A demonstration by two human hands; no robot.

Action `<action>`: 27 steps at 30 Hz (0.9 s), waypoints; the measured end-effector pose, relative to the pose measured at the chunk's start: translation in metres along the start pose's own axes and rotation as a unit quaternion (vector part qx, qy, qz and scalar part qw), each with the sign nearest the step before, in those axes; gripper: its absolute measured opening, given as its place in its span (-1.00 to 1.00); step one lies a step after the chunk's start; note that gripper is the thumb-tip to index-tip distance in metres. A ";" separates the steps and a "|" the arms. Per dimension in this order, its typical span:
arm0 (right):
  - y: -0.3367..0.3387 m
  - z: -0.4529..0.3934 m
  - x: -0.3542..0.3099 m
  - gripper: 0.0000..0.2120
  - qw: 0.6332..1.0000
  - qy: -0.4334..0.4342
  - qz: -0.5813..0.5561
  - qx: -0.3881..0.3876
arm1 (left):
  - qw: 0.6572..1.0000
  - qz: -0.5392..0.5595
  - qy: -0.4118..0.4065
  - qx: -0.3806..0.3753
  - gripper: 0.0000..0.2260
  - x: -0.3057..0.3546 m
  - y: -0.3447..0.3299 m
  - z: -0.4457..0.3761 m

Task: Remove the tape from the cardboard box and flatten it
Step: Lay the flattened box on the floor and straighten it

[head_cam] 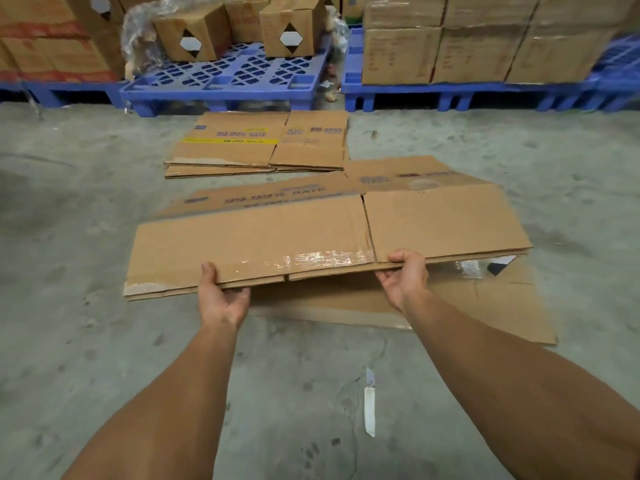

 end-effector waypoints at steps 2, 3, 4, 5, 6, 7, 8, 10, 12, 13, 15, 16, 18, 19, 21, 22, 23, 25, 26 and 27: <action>0.026 -0.009 -0.016 -0.85 0.999 0.006 -0.020 0.031 | 0.999 -0.013 0.029 -0.018 -0.80 -0.028 -0.018 -0.003; 0.037 -0.012 -0.022 -0.86 0.999 0.006 -0.022 0.046 | 0.998 -0.025 0.045 -0.026 -0.79 -0.040 -0.027 -0.006; 0.050 -0.016 -0.029 -0.86 0.998 0.006 -0.022 0.064 | 0.996 -0.041 0.071 -0.031 -0.81 -0.054 -0.036 -0.008; 0.062 -0.019 -0.033 -0.87 0.996 0.006 -0.026 0.085 | 0.993 -0.065 0.094 -0.028 -0.82 -0.065 -0.044 -0.010; 0.078 -0.023 -0.038 -0.88 0.993 0.009 -0.033 0.112 | 0.987 -0.097 0.125 -0.019 -0.82 -0.081 -0.050 -0.012; 0.090 -0.027 -0.040 -0.88 0.990 0.005 -0.033 0.136 | 0.979 -0.131 0.157 -0.008 -0.82 -0.092 -0.053 -0.013; 0.106 -0.032 -0.041 -0.89 0.986 -0.002 -0.027 0.163 | 0.969 -0.157 0.189 0.010 -0.86 -0.107 -0.052 -0.017; 0.133 -0.041 -0.037 -0.91 0.979 -0.037 0.000 0.201 | 0.951 -0.186 0.243 0.040 -0.88 -0.132 -0.044 -0.024; 0.154 -0.050 -0.030 -0.82 0.971 -0.079 0.029 0.222 | 0.936 -0.208 0.271 0.086 -0.84 -0.152 -0.026 -0.031; 0.161 -0.054 -0.028 -0.75 0.968 -0.093 0.041 0.228 | 0.931 -0.224 0.269 0.101 -0.87 -0.158 -0.018 -0.034; 0.166 -0.062 -0.023 -0.67 0.965 -0.114 0.063 0.228 | 0.930 -0.255 0.240 0.111 -0.83 -0.163 -0.010 -0.037; 0.168 -0.064 -0.021 -0.67 0.964 -0.117 0.072 0.227 | 0.929 -0.272 0.225 0.113 -0.74 -0.163 -0.008 -0.039; 0.168 -0.065 -0.016 -0.66 0.964 -0.116 0.084 0.226 | 0.926 -0.296 0.203 0.117 -0.67 -0.159 -0.006 -0.045; 0.168 -0.065 -0.013 -0.66 0.962 -0.114 0.092 0.229 | 0.924 -0.307 0.196 0.118 -0.66 -0.156 -0.004 -0.048; 0.171 -0.066 -0.006 -0.69 0.964 -0.096 0.090 0.233 | 0.918 -0.325 0.191 0.125 -0.67 -0.151 0.000 -0.051; 0.172 -0.067 -0.002 -0.72 0.962 -0.094 0.099 0.235 | 0.916 -0.327 0.192 0.130 -0.68 -0.150 0.003 -0.052; 0.173 -0.067 0.001 -0.73 0.960 -0.090 0.110 0.242 | 0.914 -0.330 0.193 0.134 -0.69 -0.149 0.008 -0.052; 0.177 -0.069 0.005 -0.66 0.955 -0.063 0.115 0.267 | 0.914 -0.326 0.194 0.143 -0.71 -0.149 0.017 -0.049; 0.178 -0.071 0.007 -0.62 0.951 -0.047 0.121 0.279 | 0.914 -0.327 0.193 0.146 -0.72 -0.151 0.020 -0.046; 0.178 -0.070 0.007 -0.60 0.948 -0.031 0.126 0.291 | 0.915 -0.325 0.190 0.147 -0.72 -0.151 0.022 -0.044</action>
Point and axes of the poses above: each hand's wrist, its own z-axis away from the middle knuckle, its own y-axis out of the back of the hand, x = y × z, the point moved 4 cm from there along -z, towards the middle knuckle, and after that the axes turned 2 degrees about -x, right-handed, at the moved point
